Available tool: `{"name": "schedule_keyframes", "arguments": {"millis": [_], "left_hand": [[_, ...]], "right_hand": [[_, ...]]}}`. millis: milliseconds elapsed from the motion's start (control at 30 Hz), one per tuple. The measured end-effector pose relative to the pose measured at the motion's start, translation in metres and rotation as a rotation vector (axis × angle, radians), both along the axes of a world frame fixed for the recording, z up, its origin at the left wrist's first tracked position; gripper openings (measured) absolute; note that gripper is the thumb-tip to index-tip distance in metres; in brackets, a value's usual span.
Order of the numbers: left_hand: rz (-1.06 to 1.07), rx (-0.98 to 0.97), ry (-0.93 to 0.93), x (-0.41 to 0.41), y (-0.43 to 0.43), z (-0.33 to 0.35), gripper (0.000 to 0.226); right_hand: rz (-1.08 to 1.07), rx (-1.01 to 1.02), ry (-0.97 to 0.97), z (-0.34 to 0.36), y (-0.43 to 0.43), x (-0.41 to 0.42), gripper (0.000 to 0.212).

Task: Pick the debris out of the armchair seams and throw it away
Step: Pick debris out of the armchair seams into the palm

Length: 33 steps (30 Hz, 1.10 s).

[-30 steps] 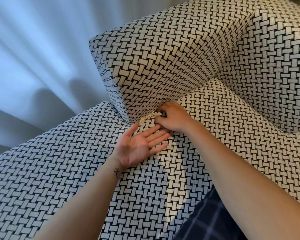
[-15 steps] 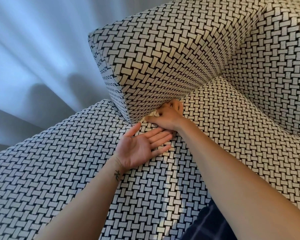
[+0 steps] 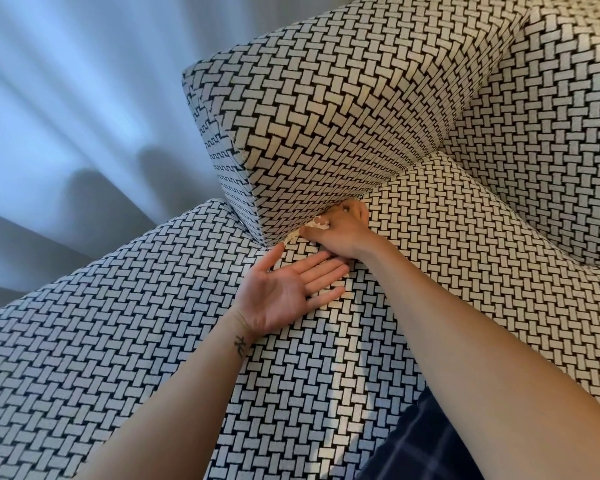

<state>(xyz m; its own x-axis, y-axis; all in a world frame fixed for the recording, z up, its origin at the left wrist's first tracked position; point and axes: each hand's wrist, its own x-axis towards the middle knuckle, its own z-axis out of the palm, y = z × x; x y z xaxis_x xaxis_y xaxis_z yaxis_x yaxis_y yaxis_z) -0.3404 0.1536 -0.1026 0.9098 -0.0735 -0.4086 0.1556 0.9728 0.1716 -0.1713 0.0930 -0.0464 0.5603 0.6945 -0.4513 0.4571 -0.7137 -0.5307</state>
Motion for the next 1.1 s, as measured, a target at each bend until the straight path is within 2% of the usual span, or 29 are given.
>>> {"name": "schedule_keyframes", "arguments": {"millis": [133,267,400,533,667,833,967,1100], "left_hand": [[0.001,-0.005,-0.007,-0.001,0.0,0.001,0.08],[0.013,-0.024,0.002,0.0,0.0,0.001,0.079],[0.022,-0.019,0.001,0.001,0.0,0.004,0.077],[0.027,0.012,0.033,0.0,-0.001,0.007,0.073],[0.003,0.054,0.026,-0.002,-0.002,0.005,0.067],[0.017,0.031,0.03,-0.003,-0.001,0.007,0.061],[0.085,0.018,0.065,-0.003,-0.004,0.011,0.044],[0.101,-0.035,0.074,-0.01,-0.006,0.018,0.036]], "right_hand": [[0.024,0.066,0.046,0.0,-0.011,0.002,0.044],[0.102,0.09,0.015,0.001,-0.017,0.0,0.035],[0.144,0.126,-0.016,0.006,-0.03,-0.009,0.042],[0.228,0.125,-0.031,0.014,-0.043,-0.021,0.033],[0.285,0.083,-0.072,0.014,-0.047,-0.037,0.047],[0.215,0.106,0.003,0.023,-0.046,-0.039,0.069],[0.117,0.183,0.14,0.022,-0.051,-0.036,0.059],[-0.03,0.364,0.227,0.026,-0.047,-0.039,0.045]]}}
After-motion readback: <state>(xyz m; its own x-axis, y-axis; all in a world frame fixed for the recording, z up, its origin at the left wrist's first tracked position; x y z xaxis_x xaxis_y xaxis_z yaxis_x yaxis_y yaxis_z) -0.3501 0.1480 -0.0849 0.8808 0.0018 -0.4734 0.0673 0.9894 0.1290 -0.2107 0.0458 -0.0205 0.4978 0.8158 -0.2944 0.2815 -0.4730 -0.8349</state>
